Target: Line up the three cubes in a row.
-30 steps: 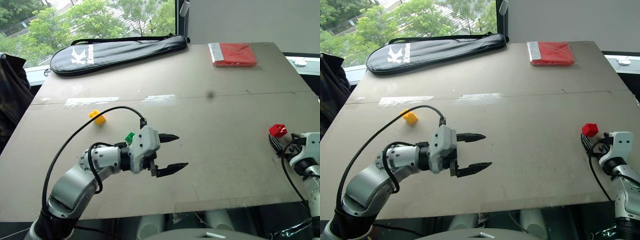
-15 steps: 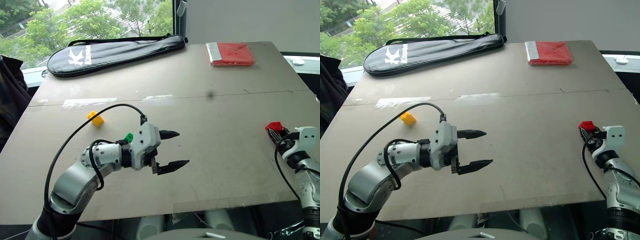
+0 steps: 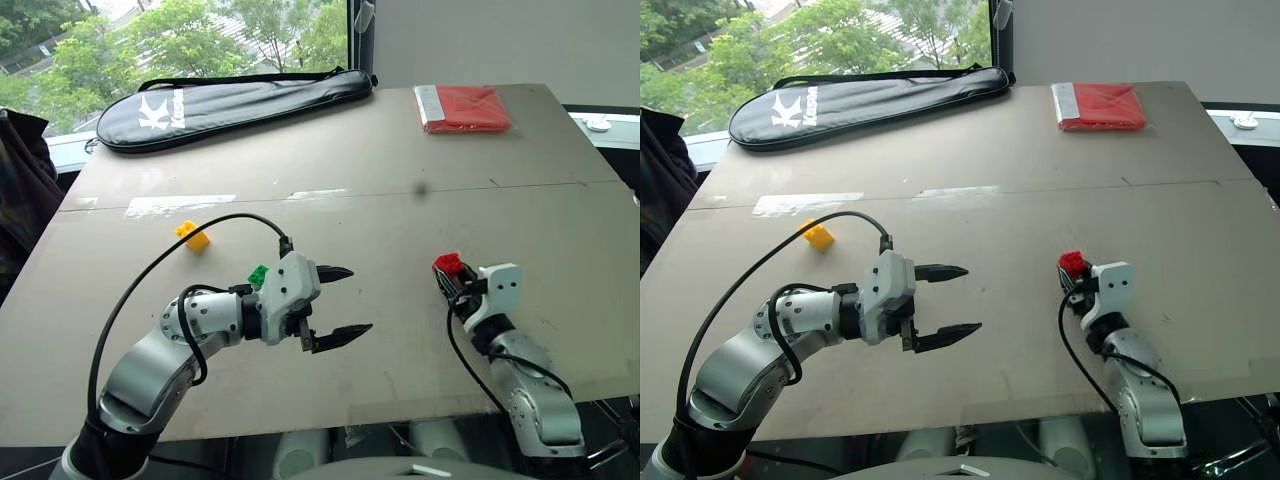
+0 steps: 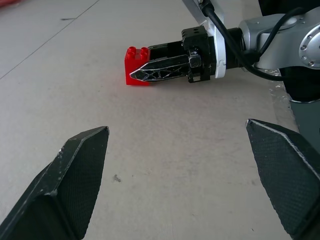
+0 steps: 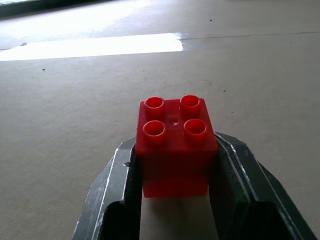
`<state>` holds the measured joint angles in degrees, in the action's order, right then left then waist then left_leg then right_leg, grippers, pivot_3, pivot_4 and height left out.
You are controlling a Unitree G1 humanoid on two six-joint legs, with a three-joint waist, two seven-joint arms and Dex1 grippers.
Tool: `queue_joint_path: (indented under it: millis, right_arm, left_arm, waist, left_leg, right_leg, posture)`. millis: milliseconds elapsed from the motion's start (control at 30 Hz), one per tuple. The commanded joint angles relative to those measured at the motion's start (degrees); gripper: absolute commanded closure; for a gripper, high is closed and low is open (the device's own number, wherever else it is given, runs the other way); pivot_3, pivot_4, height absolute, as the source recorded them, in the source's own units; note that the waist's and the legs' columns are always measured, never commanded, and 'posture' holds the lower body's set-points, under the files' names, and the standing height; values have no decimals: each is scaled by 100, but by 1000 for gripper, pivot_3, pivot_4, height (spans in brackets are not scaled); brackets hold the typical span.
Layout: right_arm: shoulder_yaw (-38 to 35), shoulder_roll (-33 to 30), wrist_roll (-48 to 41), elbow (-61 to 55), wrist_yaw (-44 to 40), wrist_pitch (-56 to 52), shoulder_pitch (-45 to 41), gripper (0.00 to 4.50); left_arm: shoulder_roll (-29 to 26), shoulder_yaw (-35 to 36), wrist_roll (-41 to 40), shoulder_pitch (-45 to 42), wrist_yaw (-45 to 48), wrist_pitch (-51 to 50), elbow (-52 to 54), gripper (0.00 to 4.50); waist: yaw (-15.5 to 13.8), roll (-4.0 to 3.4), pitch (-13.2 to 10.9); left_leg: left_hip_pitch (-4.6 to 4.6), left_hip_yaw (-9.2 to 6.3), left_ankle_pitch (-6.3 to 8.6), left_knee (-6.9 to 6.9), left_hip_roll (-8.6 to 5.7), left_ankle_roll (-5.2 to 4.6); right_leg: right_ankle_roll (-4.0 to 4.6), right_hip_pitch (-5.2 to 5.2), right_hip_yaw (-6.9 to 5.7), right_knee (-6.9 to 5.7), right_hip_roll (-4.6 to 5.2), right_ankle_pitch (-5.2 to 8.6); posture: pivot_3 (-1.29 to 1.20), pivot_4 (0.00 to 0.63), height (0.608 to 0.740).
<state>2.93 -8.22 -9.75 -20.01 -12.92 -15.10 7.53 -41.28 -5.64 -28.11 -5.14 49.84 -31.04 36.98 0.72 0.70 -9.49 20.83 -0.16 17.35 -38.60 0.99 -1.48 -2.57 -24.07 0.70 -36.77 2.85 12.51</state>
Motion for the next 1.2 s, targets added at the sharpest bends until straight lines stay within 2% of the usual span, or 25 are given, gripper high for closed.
queue_joint_path:
  millis: [33, 400, 533, 600, 733, 800, 1200]
  right_arm:
    - [-9, -51, 157, -377, 153, -98, -43, 3218]
    - [-39, 375, 325, -473, 754, -264, -31, 3218]
    - [-40, 459, 242, -443, 730, -272, -46, 3218]
    - [6, 481, 236, -407, 714, -268, -75, 2210]
    - [-34, 475, 197, -358, 675, -269, -80, 530]
    - [-44, 454, 202, -353, 655, -264, -72, 137]
    - [129, 297, 58, -446, 269, -498, -29, 137]
  left_arm:
    - [-77, 87, 31, 70, 21, 103, 65, 0]
    - [-206, 182, 18, -80, 108, 203, -109, 0]
    - [-201, 139, 40, -191, 140, 229, -176, 0]
    - [-230, 168, 39, -238, 181, 247, -251, 0]
    - [-242, 178, 50, -242, 185, 270, -287, 0]
    - [-241, 178, 60, -215, 182, 281, -284, 0]
    - [-172, 199, 104, -17, 88, 312, -215, 0]
  waist:
    - [1, 0, 0]
    - [4, 1, -1]
    - [5, 2, -1]
    - [6, 2, -1]
    - [9, 2, -1]
    - [9, 2, -1]
    - [8, 2, -1]
  left_leg:
    - [-1, 0, 0, 0, 0, 0]
    - [2, -5, 0, 0, 1, 0]
    - [5, -4, 0, 0, 1, 0]
    - [5, -3, 0, 0, 1, 0]
    - [5, -6, 0, 0, 0, 0]
    - [5, -5, 0, 0, 1, 0]
    - [5, -5, 0, 0, 2, 0]
  right_leg:
    - [0, 0, 0, 0, 0, 0]
    - [0, -6, -7, -5, -8, 1]
    - [0, -7, -5, -4, -6, 1]
    - [1, -7, -3, -4, -6, 0]
    - [0, -9, -6, -5, -9, 0]
    - [0, -9, -6, -5, -8, 0]
    - [1, -9, -5, -5, -8, -1]
  posture:
    - [0, 150, 707]
    - [0, 150, 707]
    - [0, 150, 707]
    - [0, 150, 707]
    - [0, 150, 707]
    - [0, 150, 707]
    - [0, 150, 707]
